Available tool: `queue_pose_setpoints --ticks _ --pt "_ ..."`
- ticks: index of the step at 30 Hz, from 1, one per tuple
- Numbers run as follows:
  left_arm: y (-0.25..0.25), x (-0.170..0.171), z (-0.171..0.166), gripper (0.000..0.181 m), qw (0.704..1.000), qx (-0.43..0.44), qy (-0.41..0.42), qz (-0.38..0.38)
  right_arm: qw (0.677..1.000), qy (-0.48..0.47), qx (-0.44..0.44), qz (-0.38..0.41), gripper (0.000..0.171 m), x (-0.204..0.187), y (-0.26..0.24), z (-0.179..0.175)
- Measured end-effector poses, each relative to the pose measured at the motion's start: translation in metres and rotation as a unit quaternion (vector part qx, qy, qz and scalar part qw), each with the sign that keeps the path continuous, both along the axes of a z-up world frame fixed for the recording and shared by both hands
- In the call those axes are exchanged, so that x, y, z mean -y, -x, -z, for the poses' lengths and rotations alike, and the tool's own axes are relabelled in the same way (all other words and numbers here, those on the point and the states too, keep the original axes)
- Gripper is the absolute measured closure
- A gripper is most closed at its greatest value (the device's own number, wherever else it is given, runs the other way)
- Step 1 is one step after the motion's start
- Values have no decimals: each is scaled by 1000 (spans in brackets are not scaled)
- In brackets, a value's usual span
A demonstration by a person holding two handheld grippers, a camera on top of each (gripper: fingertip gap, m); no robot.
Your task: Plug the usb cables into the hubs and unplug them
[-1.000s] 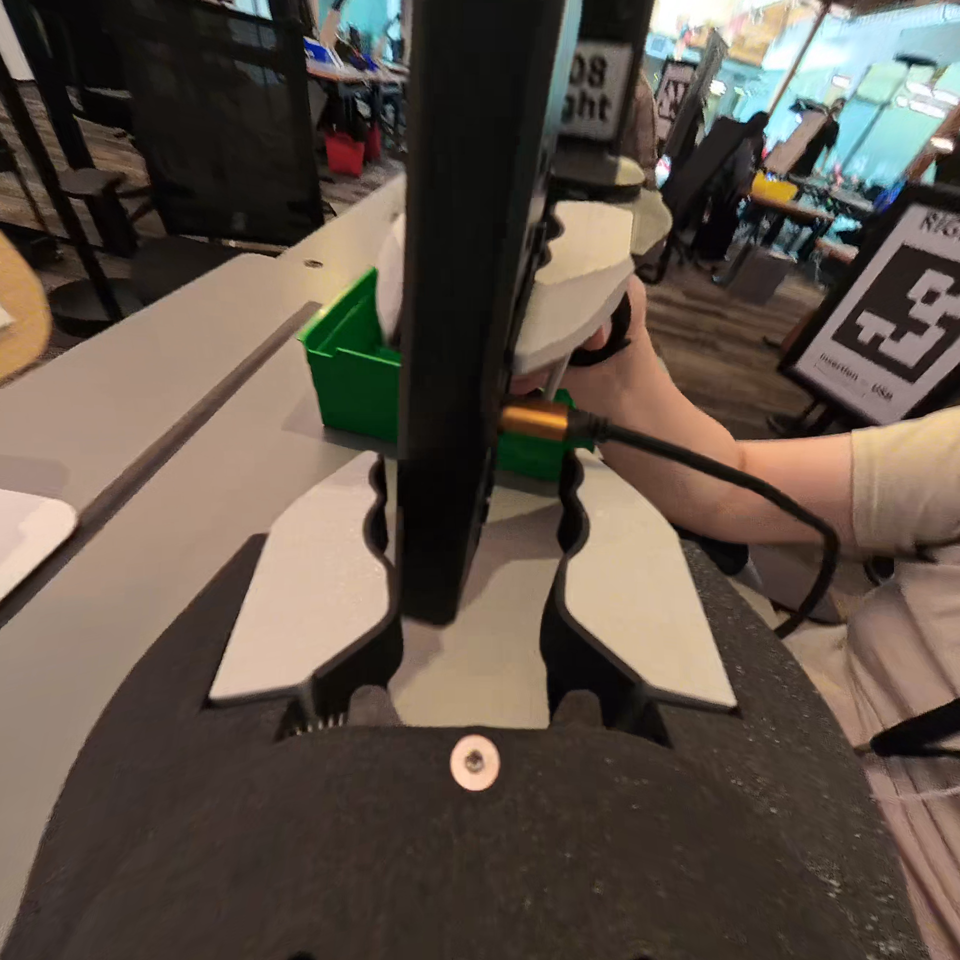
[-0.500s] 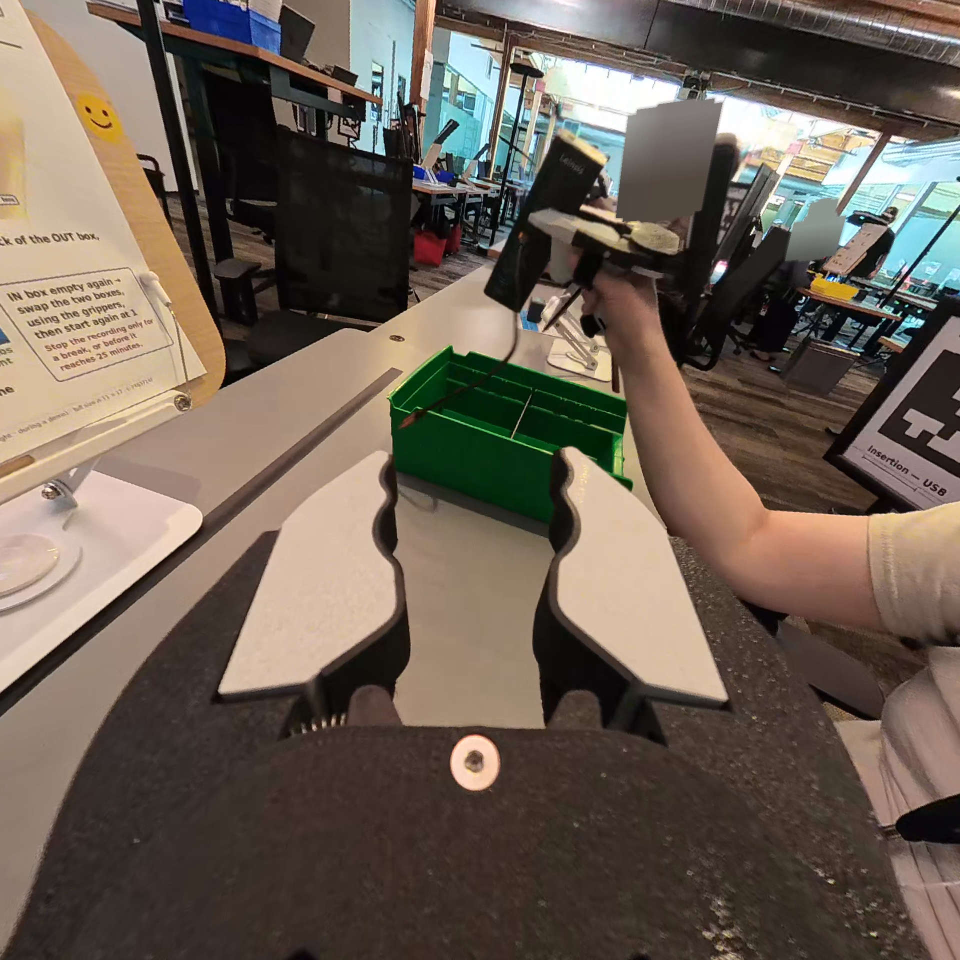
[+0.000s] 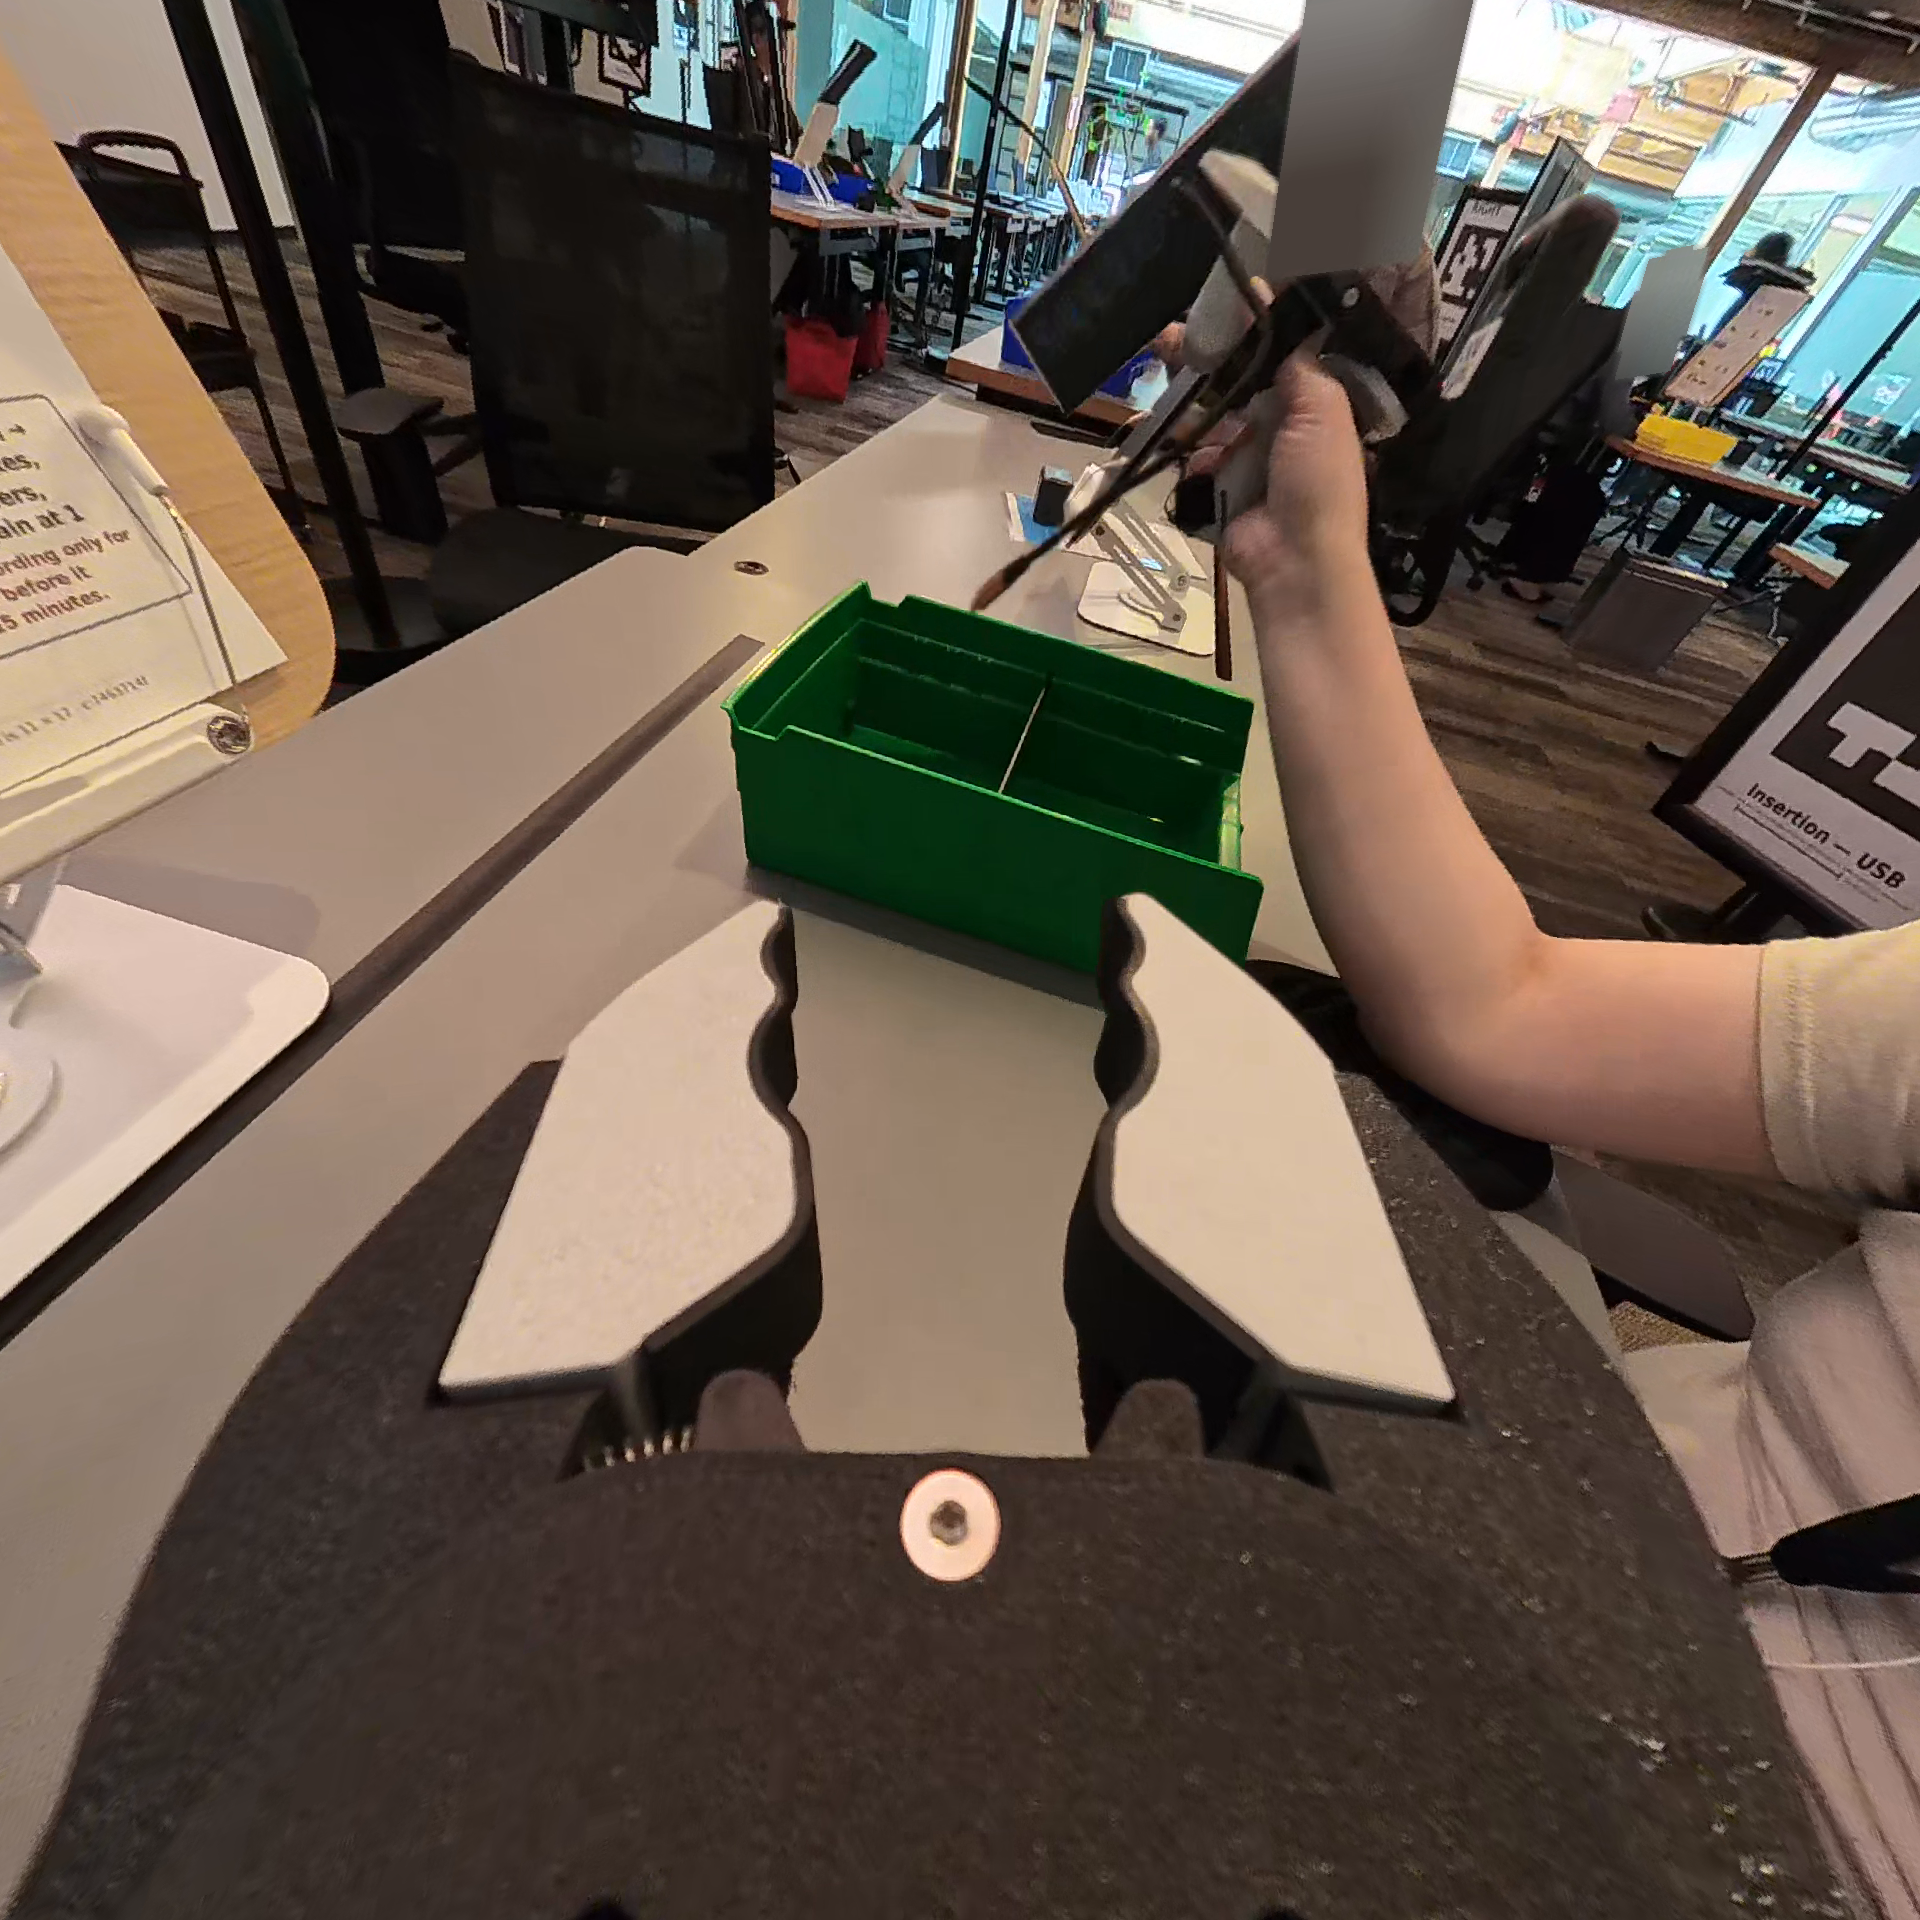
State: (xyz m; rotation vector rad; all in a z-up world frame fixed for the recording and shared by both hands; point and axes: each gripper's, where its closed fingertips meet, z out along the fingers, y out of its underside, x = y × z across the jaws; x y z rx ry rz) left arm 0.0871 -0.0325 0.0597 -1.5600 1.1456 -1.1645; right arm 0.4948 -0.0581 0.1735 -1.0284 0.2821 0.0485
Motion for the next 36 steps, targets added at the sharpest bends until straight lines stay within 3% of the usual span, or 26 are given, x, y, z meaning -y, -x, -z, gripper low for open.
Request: queue_pose_setpoints --ticks 3,6,8,11,14,18,25,33,36 --pt "-2 1 2 126 1000 -6 -6 1 988 98 93 69 142 -18 -6 22" --pt "-3 2 2 126 1000 -8 -6 2 956 196 200 87 142 -49 -1 57" --pt "-2 1 2 126 1000 -8 -7 1 930 249 264 51 142 -68 14 81" --pt "-2 0 2 126 1000 -8 -5 1 855 347 382 -52 142 -86 52 129" --pt "-2 0 3 126 1000 -10 -3 1 781 460 394 -153 143 -91 77 184" --pt "-3 3 3 126 1000 -14 -6 5 685 569 418 -180 142 -94 84 238" --pt "-7 8 2 127 1000 -14 -4 16 577 643 457 -210 141 -97 90 281" --pt "-5 8 3 125 1000 -23 0 19 534 688 437 -227 135 -100 97 311" --pt "10 3 -9 124 1000 -25 -16 -4 595 657 410 -216 134 -105 96 285"
